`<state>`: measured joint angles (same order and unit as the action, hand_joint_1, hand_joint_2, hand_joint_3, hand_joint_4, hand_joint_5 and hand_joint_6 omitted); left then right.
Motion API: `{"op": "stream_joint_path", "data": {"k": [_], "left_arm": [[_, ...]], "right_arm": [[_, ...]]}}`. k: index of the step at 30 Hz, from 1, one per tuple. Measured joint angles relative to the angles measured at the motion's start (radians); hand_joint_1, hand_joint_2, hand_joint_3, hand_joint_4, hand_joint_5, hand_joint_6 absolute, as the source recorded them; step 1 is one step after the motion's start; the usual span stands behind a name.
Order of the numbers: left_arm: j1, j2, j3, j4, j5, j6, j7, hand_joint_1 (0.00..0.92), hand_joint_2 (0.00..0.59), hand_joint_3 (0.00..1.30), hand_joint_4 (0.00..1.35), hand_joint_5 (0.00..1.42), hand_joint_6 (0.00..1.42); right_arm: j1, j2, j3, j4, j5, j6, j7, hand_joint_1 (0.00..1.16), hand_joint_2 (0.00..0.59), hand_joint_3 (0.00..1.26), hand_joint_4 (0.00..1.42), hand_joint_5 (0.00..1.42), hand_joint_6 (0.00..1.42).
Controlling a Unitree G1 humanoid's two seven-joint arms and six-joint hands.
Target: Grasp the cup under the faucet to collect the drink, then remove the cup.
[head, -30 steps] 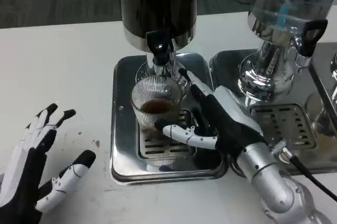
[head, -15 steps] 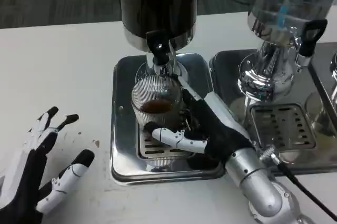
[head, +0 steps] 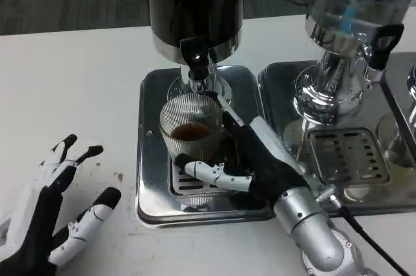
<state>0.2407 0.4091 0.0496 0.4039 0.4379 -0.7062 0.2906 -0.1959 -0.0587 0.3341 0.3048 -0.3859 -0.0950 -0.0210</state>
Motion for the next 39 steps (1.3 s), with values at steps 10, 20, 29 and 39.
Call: {"op": "stream_joint_path", "data": {"k": [10,20,29,39], "left_arm": [[0.001,0.002,-0.011,-0.001,0.005,0.006,0.000,0.000,0.165,0.25,0.00,0.00,0.00],[0.004,0.005,-0.011,-0.005,0.005,0.009,0.000,0.000,0.171,0.25,0.00,0.00,0.00],[0.023,0.005,-0.011,-0.011,0.005,0.013,0.000,0.000,0.174,0.27,0.00,0.00,0.00],[0.022,0.005,-0.011,-0.018,0.006,0.020,0.001,0.000,0.177,0.28,0.00,0.00,0.00]], "right_arm": [[-0.044,0.023,-0.017,0.090,0.033,-0.067,-0.019,0.65,0.168,0.00,0.02,0.09,0.22],[-0.080,0.033,-0.012,0.143,0.035,-0.095,-0.027,0.67,0.168,0.00,0.07,0.16,0.36],[-0.084,0.047,-0.005,0.159,0.019,-0.107,-0.050,0.79,0.169,0.00,0.17,0.30,0.52],[-0.085,0.049,0.005,0.162,0.013,-0.116,-0.070,0.86,0.169,0.12,0.28,0.46,0.67]]}}
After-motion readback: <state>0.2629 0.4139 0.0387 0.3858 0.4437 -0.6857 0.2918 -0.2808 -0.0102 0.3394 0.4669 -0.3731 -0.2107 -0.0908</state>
